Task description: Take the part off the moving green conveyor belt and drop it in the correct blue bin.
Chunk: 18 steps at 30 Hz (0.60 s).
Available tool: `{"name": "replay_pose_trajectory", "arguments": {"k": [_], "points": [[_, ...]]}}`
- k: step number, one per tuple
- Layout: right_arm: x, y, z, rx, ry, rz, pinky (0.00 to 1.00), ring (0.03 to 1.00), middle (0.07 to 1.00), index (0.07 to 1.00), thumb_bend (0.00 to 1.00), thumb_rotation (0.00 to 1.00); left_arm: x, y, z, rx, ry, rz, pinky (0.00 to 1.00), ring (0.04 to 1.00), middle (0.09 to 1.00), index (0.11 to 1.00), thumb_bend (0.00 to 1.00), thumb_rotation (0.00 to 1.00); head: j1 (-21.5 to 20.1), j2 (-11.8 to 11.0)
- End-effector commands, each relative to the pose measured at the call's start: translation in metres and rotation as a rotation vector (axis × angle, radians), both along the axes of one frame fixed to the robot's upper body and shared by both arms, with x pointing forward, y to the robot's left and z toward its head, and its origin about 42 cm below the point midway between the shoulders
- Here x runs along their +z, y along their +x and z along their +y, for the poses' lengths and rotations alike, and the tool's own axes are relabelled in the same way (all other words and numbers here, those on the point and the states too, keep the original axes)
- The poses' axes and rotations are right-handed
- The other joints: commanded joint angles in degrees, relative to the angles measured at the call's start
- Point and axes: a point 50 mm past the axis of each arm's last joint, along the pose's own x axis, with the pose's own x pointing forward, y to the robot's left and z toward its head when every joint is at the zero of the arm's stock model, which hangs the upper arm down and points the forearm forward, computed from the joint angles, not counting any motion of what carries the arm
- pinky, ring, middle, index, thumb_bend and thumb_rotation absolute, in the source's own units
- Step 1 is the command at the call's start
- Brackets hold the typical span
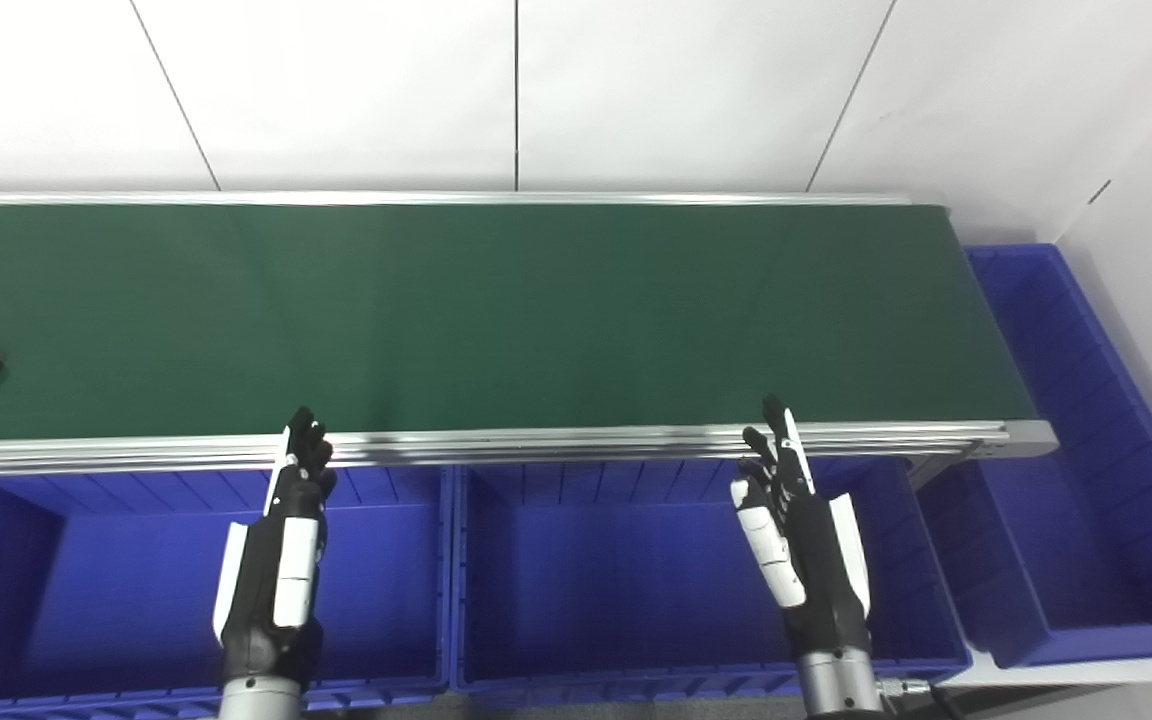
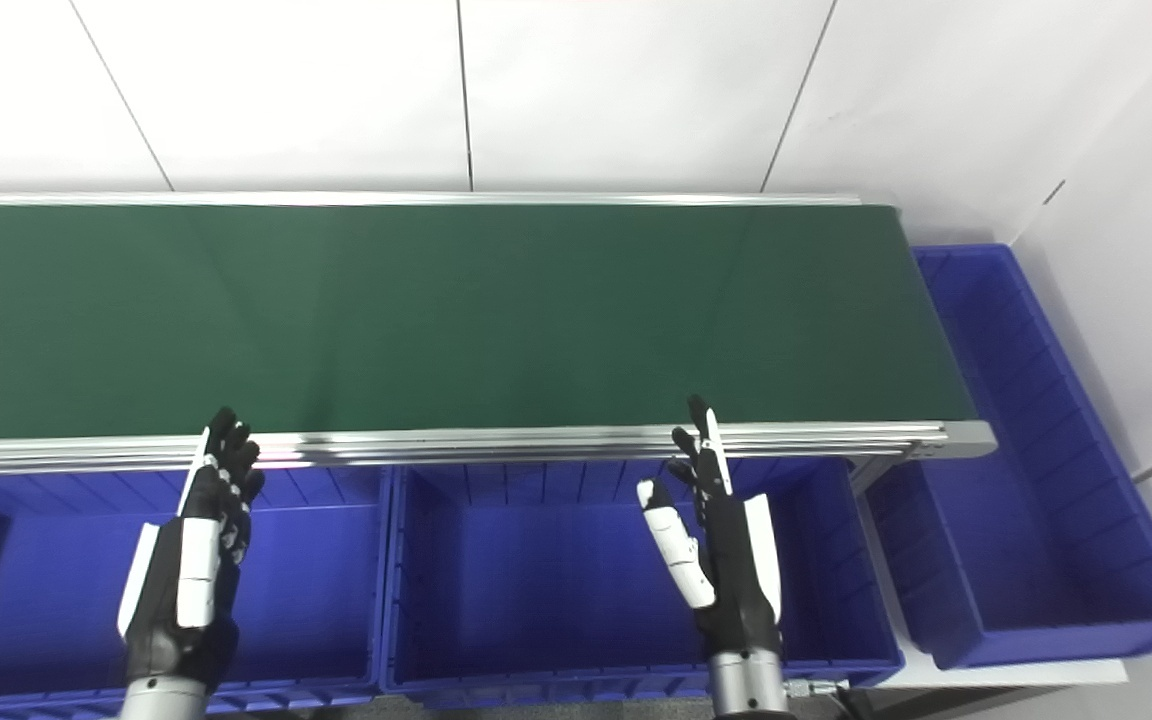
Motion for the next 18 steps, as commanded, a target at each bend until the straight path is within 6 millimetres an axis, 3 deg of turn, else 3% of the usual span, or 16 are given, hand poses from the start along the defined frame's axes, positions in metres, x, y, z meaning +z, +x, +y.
{"name": "replay_pose_trajectory", "arguments": {"k": [1,9,18], "points": [[0.004,-0.004,0.000,0.001,0.012,-0.040,0.89,0.949,1.000,1.000,0.68,0.92,0.009,0.000,-0.001,0.008,0.003,-0.068,1.00,1.000,1.000,1.000,0.66,0.97,1.6,-1.4],[-0.007,-0.013,-0.011,0.000,0.002,-0.001,0.92,0.954,1.000,1.000,0.72,0.97,-0.003,-0.005,-0.010,0.012,0.052,-0.086,0.97,0.984,1.000,1.000,0.70,0.99,7.4,-5.7],[-0.013,-0.017,-0.026,0.004,0.004,0.009,0.93,0.954,1.000,1.000,0.69,0.95,-0.010,-0.004,-0.025,0.021,0.053,-0.098,0.93,0.943,1.000,1.000,0.70,0.98,10.3,-7.5]]}}
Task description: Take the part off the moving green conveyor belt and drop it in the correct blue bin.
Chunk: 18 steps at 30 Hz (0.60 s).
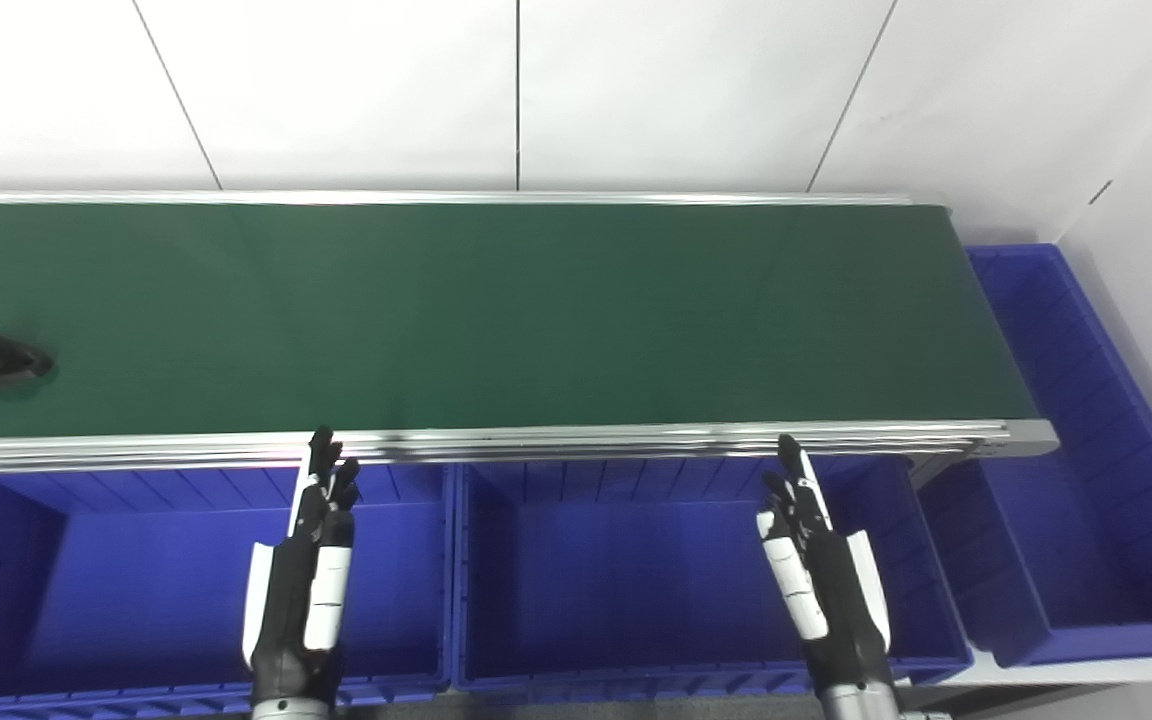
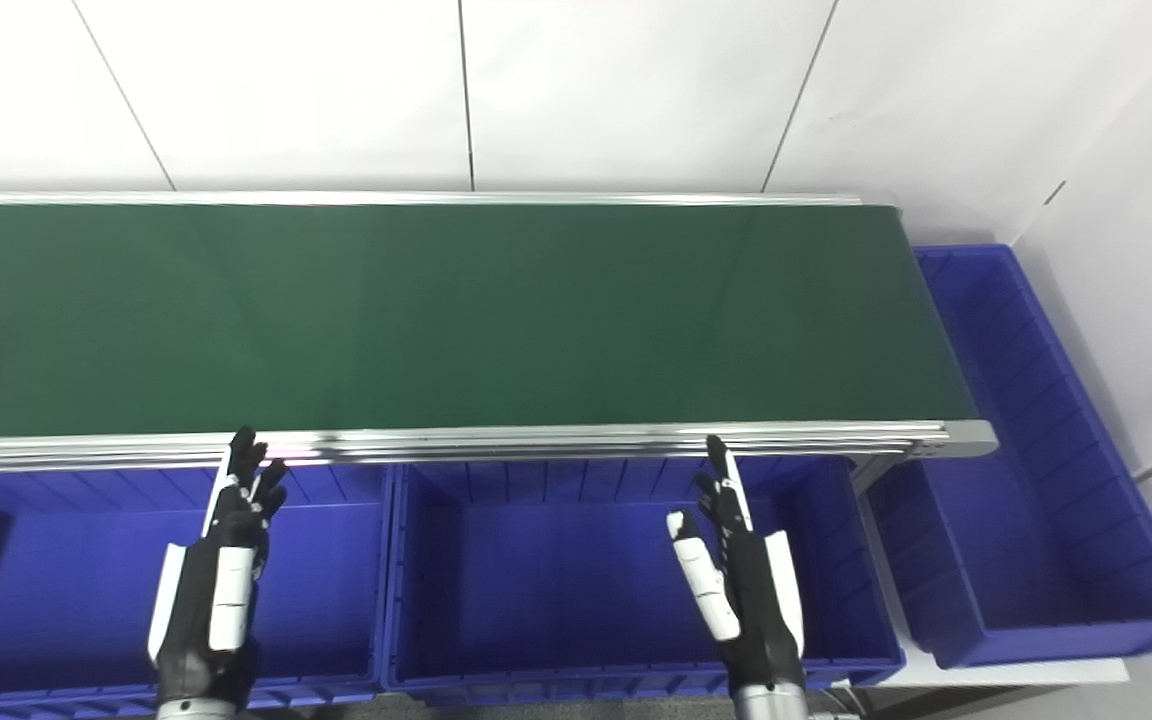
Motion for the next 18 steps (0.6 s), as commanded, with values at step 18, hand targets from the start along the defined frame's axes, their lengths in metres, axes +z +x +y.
{"name": "replay_pose_trajectory", "arguments": {"k": [18], "points": [[-0.0016,-0.0019,-0.0058,0.015,-0.003,-0.075,0.92,0.957,1.000,1.000,0.67,0.93,0.0015,0.0022,-0.0070,0.006,-0.005,-0.050,0.91,0.921,1.000,1.000,0.72,0.96,1.4,-2.6]]}}
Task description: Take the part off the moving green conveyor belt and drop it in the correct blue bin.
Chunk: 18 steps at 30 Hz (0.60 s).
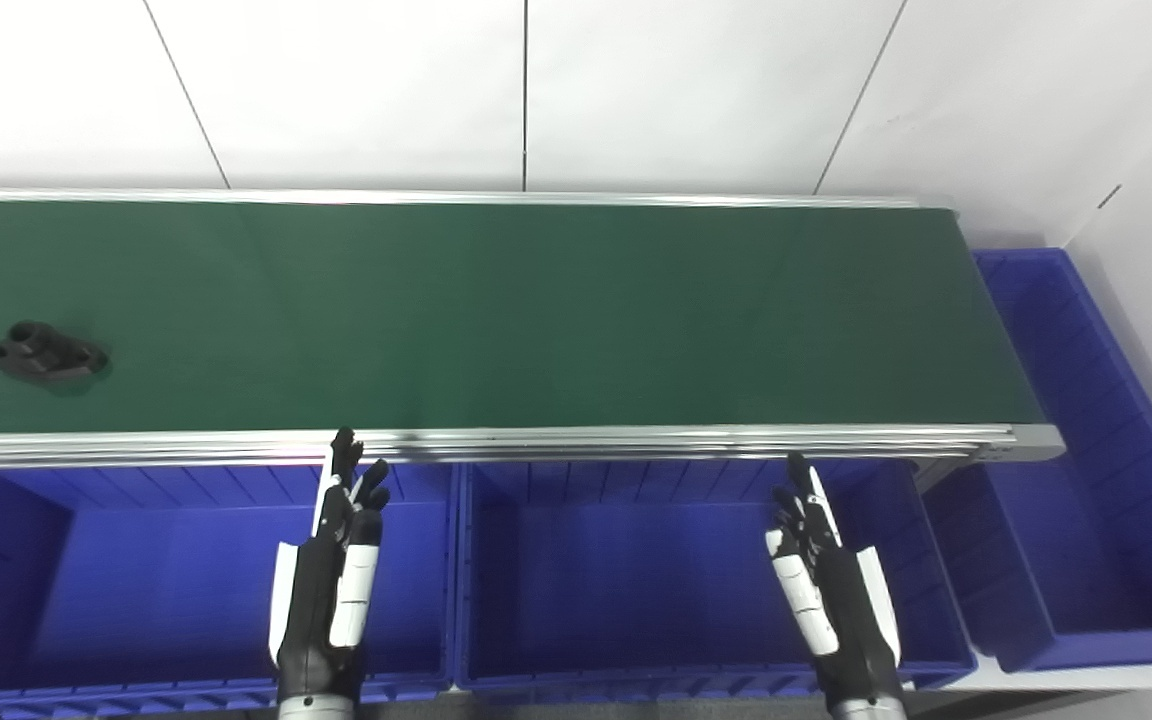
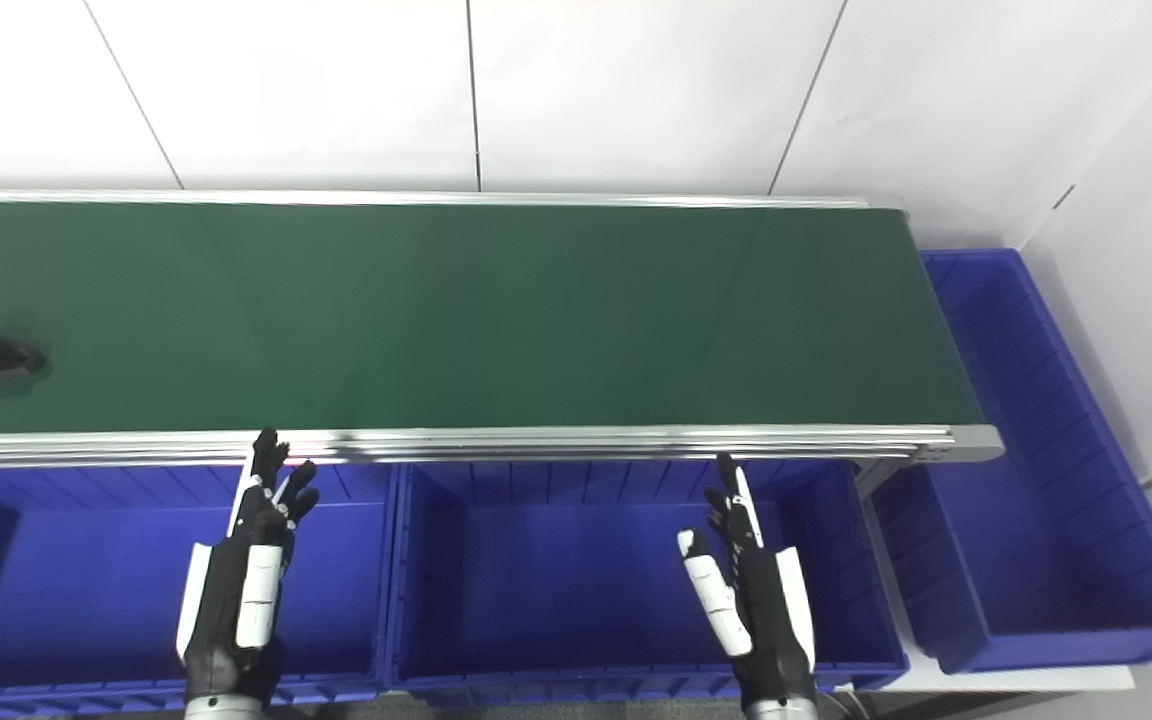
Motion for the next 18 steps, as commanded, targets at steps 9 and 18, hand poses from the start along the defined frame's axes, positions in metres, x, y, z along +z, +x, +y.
{"name": "replay_pose_trajectory", "arguments": {"k": [9,18], "points": [[0.001,0.001,-0.002,0.005,0.006,-0.084,0.96,0.961,1.000,1.000,0.69,0.93,-0.001,0.002,-0.003,-0.015,0.002,-0.056,0.92,0.926,0.997,1.000,0.73,0.95,2.0,-4.1],[-0.016,0.003,-0.021,0.015,0.006,-0.068,0.96,0.969,1.000,1.000,0.63,0.96,-0.018,0.005,-0.018,-0.026,0.031,-0.058,0.84,0.887,0.954,1.000,0.79,0.91,10.2,-9.5]]}}
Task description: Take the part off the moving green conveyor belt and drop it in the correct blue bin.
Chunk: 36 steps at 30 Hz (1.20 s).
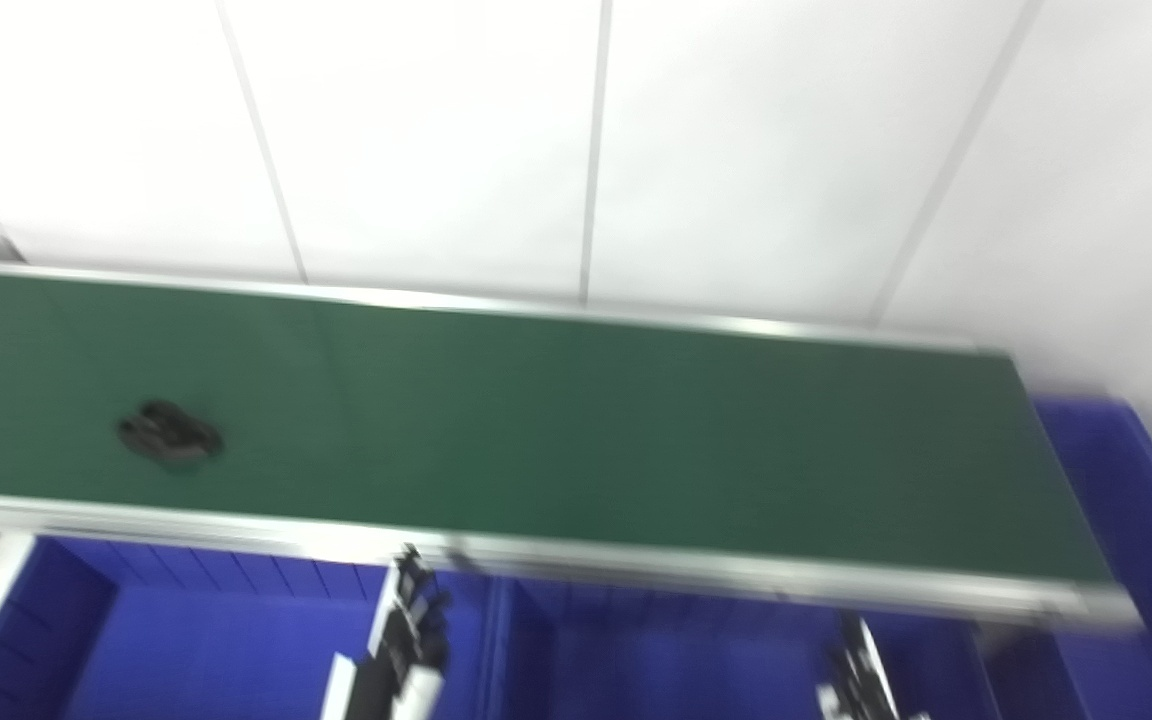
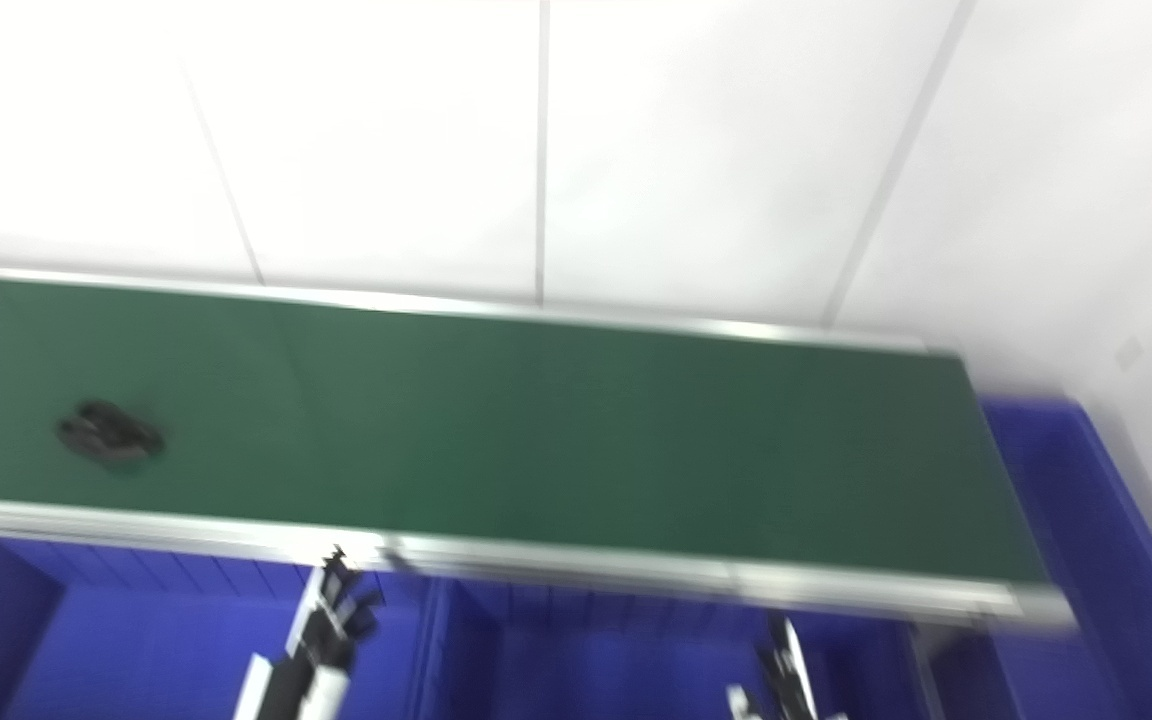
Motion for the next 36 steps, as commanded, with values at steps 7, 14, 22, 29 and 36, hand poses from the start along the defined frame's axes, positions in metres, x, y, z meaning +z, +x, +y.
{"name": "replay_pose_trajectory", "arguments": {"k": [7,14,22,29,36], "points": [[0.004,0.008,-0.014,0.012,0.000,-0.074,1.00,0.997,1.000,1.000,0.53,1.00,0.010,0.010,-0.019,-0.007,0.004,-0.091,0.78,0.857,0.951,1.000,0.76,0.87,2.3,-0.1],[0.004,0.008,-0.021,0.017,0.007,-0.069,1.00,1.000,1.000,1.000,0.52,1.00,0.010,0.011,-0.024,-0.007,-0.001,-0.101,0.76,0.851,0.941,1.000,0.77,0.85,3.6,0.5],[0.004,0.009,-0.023,0.025,0.001,-0.088,1.00,1.000,1.000,1.000,0.50,0.99,0.012,0.011,-0.026,-0.010,-0.016,-0.085,0.75,0.860,0.940,1.000,0.81,0.82,3.8,1.7],[0.017,0.011,-0.014,0.041,-0.094,-0.147,0.99,0.969,1.000,1.000,0.54,0.87,0.017,0.013,-0.019,-0.014,-0.006,-0.099,0.75,0.860,0.945,1.000,0.82,0.82,0.2,5.6],[0.056,0.021,0.001,0.076,-0.250,-0.335,0.86,0.930,1.000,1.000,0.72,0.66,0.022,0.015,-0.011,-0.011,-0.001,-0.106,0.83,0.880,0.957,1.000,0.77,0.84,-2.7,7.4]]}}
